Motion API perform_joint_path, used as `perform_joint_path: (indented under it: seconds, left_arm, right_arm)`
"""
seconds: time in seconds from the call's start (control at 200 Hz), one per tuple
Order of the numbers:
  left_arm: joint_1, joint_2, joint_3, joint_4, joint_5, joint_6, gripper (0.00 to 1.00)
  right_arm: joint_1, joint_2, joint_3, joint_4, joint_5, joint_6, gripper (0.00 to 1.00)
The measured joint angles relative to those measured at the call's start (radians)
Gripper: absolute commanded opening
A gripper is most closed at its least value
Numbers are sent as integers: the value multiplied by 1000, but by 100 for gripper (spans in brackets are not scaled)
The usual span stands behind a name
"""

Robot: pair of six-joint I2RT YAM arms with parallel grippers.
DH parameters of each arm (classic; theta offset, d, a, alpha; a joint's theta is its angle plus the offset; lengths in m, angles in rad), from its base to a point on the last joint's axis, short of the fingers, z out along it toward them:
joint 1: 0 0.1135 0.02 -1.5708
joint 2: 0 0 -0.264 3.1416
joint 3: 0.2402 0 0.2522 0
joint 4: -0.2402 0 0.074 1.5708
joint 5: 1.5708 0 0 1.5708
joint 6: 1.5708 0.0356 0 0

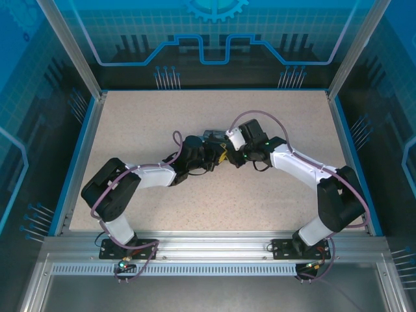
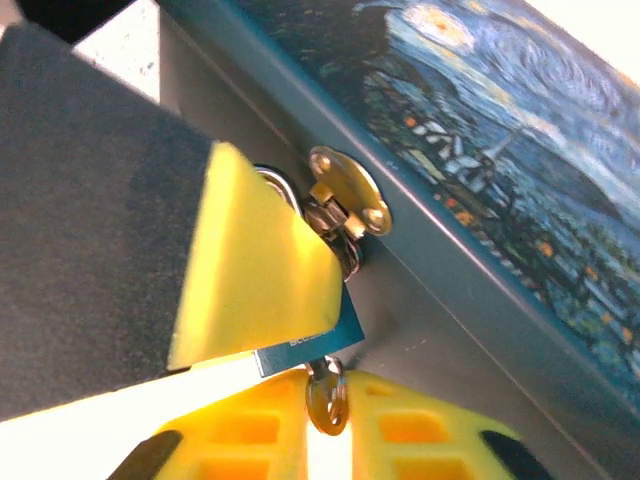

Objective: Unlock a padlock with a key

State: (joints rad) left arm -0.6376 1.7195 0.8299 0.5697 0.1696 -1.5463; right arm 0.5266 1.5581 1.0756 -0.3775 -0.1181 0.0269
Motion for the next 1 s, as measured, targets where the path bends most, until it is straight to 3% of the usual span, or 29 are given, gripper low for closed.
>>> perform_joint_path:
  seconds: [0.1,0.25,0.555,0.915,1.0]
  left_arm:
    - [0,4,0,4,1,4,0]
    - [0,21,-2,23,1,8,0]
    - [-1,27,-47,41,13,58,0]
    - [-5,101,-99,72,21,109,0]
    - [-5,101,-100,71,14,117,20]
  right_arm:
    - [-15,-14,-5,3,-61,19,56]
    - [-74,-105,-64,23,-142,78,65]
    - [-104,-151,-142,129,-253,282,69]
    - [-102,-14,-179,263,-288,507,69]
    - [-103,-2,-170,279,-283,534,69]
